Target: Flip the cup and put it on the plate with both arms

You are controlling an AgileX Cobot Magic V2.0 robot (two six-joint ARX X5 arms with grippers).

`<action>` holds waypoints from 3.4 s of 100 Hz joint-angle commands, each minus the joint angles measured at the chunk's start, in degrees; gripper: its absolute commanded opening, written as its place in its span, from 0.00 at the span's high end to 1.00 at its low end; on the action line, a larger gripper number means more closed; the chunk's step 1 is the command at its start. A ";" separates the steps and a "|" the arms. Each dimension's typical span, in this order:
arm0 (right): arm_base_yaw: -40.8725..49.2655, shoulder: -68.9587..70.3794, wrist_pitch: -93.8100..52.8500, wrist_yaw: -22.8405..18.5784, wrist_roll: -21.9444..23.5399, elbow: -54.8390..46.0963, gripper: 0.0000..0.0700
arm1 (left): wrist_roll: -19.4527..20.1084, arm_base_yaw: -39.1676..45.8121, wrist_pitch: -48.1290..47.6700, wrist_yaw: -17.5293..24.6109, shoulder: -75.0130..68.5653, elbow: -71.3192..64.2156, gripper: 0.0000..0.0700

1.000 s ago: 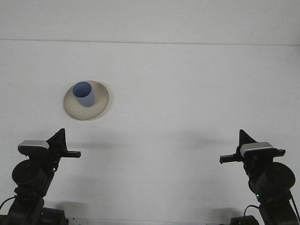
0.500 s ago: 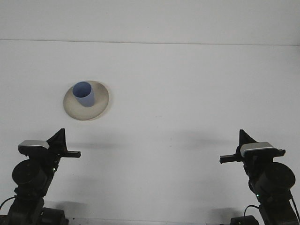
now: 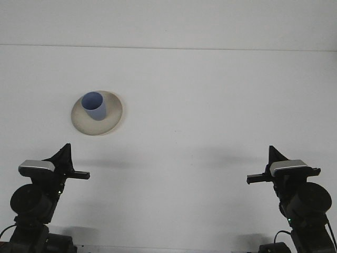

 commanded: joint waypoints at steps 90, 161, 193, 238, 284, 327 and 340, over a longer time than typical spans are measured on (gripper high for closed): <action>0.09 0.07 0.72 0.04 -0.20 0.24 1.00 | -3.43 2.01 14.14 0.02 -20.26 -26.77 0.98; 0.09 0.07 0.72 0.04 -0.20 0.24 1.00 | -3.41 2.01 14.01 0.00 -20.26 -26.77 0.98; -0.39 -2.16 0.57 -0.02 -0.22 0.13 1.00 | -3.41 2.01 13.99 0.00 -20.26 -26.77 0.98; -7.17 -18.71 2.21 0.20 -0.15 -10.80 1.00 | -3.41 2.01 13.94 0.00 -20.26 -26.77 0.98; -9.25 -28.39 17.40 -0.17 0.28 -27.69 1.00 | -3.41 2.01 13.90 0.00 -20.22 -26.77 0.98; -9.29 -28.39 26.27 -0.20 1.81 -36.92 1.00 | -3.41 2.01 13.92 0.00 -20.24 -26.77 0.98; -9.29 -28.39 26.67 -0.17 1.77 -36.92 1.00 | -3.41 2.01 13.92 0.00 -20.24 -26.77 0.98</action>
